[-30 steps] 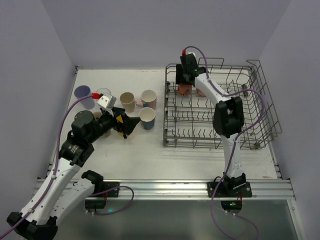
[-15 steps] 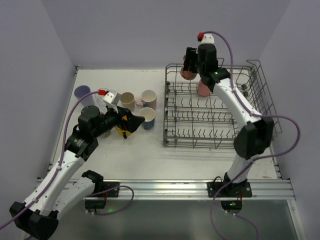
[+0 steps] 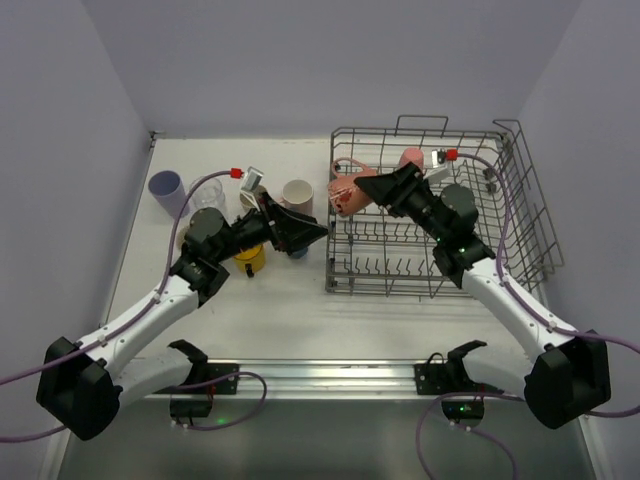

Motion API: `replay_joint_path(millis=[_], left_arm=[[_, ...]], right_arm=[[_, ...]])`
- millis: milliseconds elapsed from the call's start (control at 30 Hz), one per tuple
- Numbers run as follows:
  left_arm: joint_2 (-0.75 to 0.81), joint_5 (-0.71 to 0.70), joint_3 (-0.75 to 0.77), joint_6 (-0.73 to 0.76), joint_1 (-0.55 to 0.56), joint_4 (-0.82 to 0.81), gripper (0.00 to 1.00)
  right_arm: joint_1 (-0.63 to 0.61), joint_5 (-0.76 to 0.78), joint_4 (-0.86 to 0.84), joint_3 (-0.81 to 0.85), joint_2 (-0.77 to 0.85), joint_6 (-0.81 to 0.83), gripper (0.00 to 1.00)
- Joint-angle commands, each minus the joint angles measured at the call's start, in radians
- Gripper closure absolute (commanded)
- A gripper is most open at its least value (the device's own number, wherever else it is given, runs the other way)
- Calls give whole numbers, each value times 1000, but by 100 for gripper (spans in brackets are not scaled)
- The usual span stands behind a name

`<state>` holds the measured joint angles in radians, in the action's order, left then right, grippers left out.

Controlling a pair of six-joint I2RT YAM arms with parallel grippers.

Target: Unload the cups from the dish rack

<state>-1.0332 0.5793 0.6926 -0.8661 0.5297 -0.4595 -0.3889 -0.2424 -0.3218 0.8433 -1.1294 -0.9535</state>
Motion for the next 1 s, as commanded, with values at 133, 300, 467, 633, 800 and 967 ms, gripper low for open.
replay_joint_path(millis=[133,300,467,633,800,967], left_arm=[[-59,-107,42,-94,117,-217,9],[-119,-139,73,-88,150,-223,20],[-117,-173,82,-51,167,-197,26],[-106,-225,99,5,171,-173,30],[-145,-236,150,38,173,-163,68],[-61,-321,228,186,177,82,100]], right_arm=[[-65,-130,-398,-124,105,-298,80],[-84,-141,-486,-202,95,-344,80],[-84,-121,-491,-224,109,-344,80],[-117,-117,-519,-242,92,-353,80],[-172,-106,-542,-263,62,-352,76],[-177,-94,-496,-305,101,-297,23]])
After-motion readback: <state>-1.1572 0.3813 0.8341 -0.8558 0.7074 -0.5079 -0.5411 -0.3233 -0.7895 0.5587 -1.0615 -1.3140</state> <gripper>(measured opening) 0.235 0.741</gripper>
